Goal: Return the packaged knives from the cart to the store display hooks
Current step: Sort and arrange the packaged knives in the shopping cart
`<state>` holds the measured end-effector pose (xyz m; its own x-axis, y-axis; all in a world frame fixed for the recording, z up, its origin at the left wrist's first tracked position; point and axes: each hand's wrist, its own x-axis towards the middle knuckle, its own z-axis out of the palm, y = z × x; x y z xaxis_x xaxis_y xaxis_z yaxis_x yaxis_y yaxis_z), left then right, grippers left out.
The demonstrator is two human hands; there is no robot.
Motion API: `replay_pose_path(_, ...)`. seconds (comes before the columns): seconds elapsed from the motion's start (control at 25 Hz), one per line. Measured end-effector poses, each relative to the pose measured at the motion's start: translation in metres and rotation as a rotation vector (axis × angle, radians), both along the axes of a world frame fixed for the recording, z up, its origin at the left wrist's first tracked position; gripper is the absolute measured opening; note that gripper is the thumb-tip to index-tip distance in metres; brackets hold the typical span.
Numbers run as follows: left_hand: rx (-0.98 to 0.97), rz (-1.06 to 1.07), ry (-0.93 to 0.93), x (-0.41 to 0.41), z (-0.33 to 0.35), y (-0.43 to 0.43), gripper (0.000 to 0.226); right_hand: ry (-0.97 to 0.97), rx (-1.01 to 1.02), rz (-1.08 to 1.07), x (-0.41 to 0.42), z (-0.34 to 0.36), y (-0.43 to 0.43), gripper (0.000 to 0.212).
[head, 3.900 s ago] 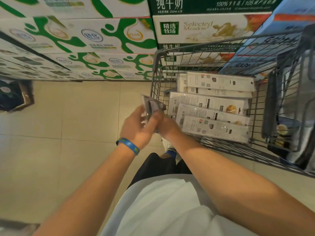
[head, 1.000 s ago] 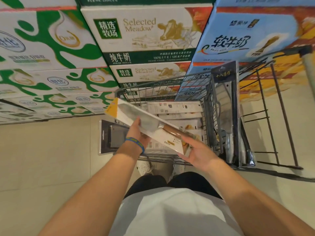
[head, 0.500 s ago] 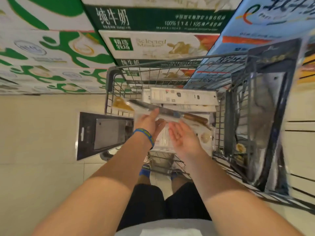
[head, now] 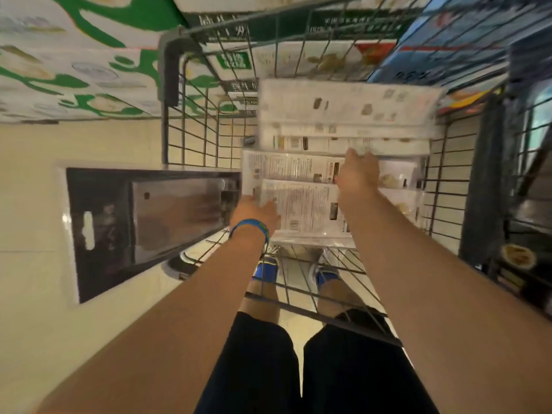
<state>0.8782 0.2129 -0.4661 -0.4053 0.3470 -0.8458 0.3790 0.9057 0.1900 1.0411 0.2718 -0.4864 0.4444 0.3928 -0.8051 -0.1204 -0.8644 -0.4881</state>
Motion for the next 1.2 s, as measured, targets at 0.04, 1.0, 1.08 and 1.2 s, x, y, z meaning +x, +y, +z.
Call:
replay_pose_path(0.04,-0.023,-0.083,-0.005,0.0,-0.003,0.002,0.033,-0.178,-0.015,0.164,-0.003,-0.003,-0.012,0.049)
replay_pose_path(1.0,0.279,0.045,-0.619,0.016,0.218,0.042,0.036,-0.548,0.552,0.735,0.018,0.174,-0.119,0.029)
replay_pose_path(1.08,0.367,-0.024,-0.612,0.003,0.245,0.041,0.032,-0.44,0.583,0.667,0.025,0.195,-0.102,0.02)
replay_pose_path(1.2,0.571,-0.256,-0.403,-0.011,0.275,0.044,0.036,-0.248,0.591,0.43,0.039,0.23,-0.073,0.018)
